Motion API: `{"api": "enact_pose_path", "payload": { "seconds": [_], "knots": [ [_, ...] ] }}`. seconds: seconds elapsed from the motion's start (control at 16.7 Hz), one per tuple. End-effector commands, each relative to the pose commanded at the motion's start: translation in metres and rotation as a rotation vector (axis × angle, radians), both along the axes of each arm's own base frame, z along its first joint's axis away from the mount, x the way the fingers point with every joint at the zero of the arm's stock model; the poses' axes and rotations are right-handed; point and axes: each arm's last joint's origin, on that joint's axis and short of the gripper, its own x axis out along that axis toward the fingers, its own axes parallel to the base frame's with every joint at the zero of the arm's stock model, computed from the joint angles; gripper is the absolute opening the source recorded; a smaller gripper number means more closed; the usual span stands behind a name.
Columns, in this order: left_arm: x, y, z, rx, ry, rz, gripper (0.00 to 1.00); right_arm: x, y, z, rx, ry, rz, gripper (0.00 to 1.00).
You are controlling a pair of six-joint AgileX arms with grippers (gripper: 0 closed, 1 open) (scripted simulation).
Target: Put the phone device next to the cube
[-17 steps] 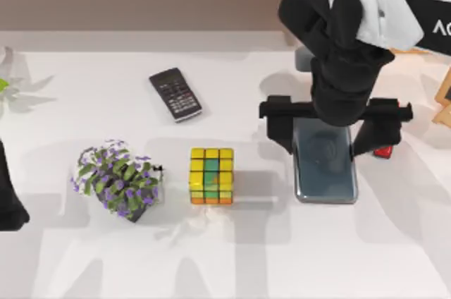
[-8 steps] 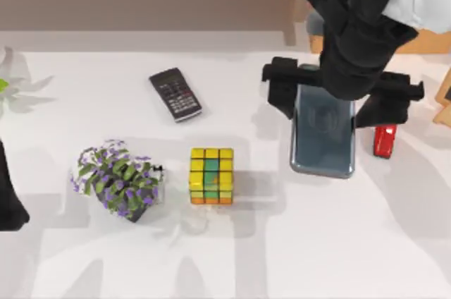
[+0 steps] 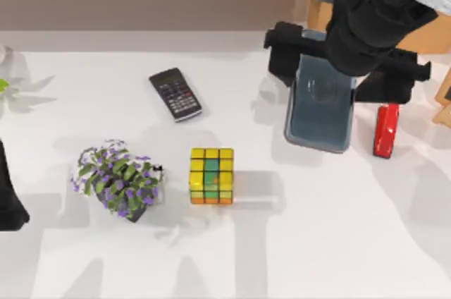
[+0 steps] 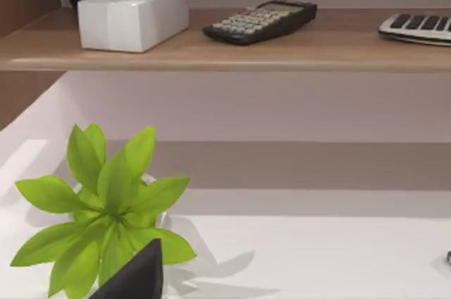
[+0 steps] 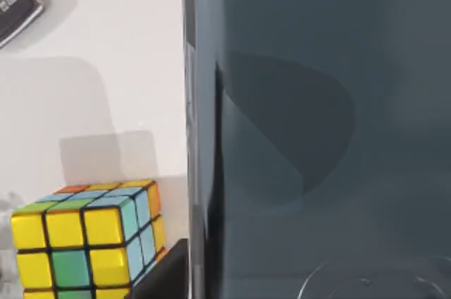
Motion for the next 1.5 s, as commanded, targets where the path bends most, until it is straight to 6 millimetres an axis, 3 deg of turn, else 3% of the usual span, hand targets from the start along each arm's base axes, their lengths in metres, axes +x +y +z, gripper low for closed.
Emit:
{"api": "enact_pose_path", "payload": {
  "seconds": [0.36, 0.66, 1.08, 1.5],
  "knots": [
    [0.000, 0.000, 0.000, 0.000, 0.000, 0.000, 1.00, 0.002, 0.001, 0.008, 0.030, -0.052, 0.004, 0.00],
    [0.000, 0.000, 0.000, 0.000, 0.000, 0.000, 1.00, 0.007, 0.005, -0.005, 0.022, -0.044, 0.035, 0.00],
    [0.000, 0.000, 0.000, 0.000, 0.000, 0.000, 1.00, 0.015, 0.013, -0.051, -0.035, 0.050, 0.105, 0.00],
    [0.000, 0.000, 0.000, 0.000, 0.000, 0.000, 1.00, 0.014, 0.015, -0.126, -0.136, 0.237, 0.160, 0.00]
  ]
}}
